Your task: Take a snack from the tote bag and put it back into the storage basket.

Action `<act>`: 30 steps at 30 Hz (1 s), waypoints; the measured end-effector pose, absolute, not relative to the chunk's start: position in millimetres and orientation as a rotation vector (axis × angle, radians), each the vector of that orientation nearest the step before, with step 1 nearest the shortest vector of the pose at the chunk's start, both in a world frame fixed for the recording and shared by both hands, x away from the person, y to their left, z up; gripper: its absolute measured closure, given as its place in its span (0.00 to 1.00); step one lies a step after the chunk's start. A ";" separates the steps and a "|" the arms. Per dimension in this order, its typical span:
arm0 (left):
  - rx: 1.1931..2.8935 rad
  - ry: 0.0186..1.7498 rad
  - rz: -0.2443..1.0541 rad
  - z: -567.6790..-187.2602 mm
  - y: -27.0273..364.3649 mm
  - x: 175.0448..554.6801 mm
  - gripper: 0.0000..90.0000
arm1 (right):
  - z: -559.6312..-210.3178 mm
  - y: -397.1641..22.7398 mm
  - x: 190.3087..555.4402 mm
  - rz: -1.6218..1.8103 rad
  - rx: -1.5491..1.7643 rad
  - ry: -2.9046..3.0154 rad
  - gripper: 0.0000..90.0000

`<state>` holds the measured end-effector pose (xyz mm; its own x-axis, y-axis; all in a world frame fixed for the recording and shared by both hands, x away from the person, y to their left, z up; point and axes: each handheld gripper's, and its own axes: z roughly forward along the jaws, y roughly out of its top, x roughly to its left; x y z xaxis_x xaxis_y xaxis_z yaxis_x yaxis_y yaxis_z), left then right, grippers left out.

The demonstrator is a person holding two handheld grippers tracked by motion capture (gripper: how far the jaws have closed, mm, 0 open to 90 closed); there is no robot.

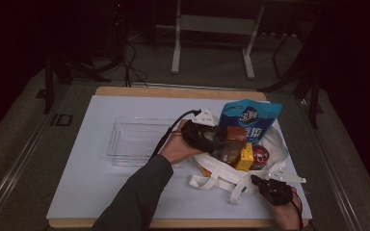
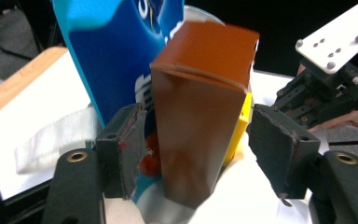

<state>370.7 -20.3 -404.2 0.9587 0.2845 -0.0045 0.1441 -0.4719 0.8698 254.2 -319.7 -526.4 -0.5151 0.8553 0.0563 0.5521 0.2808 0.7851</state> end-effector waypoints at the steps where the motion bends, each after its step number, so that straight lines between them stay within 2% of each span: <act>1: 2.069 0.303 0.170 -404.2 -20.3 370.7 0.36 | -526.4 -319.7 254.2 1.103 1.271 2.179 1.00; 12: 2.069 0.219 0.142 -398.6 -34.8 378.4 0.29 | -526.5 -319.9 254.4 1.105 1.270 2.181 1.00; 30: 2.013 0.238 0.042 -419.4 -55.7 386.0 0.34 | -526.7 -320.8 254.5 1.113 1.263 2.187 1.00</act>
<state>386.0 -55.7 -419.4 0.9795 0.1868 -0.0756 0.1493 -0.4207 0.8948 254.5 -320.8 -526.7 -0.5241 0.8495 0.0602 0.5487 0.2828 0.7867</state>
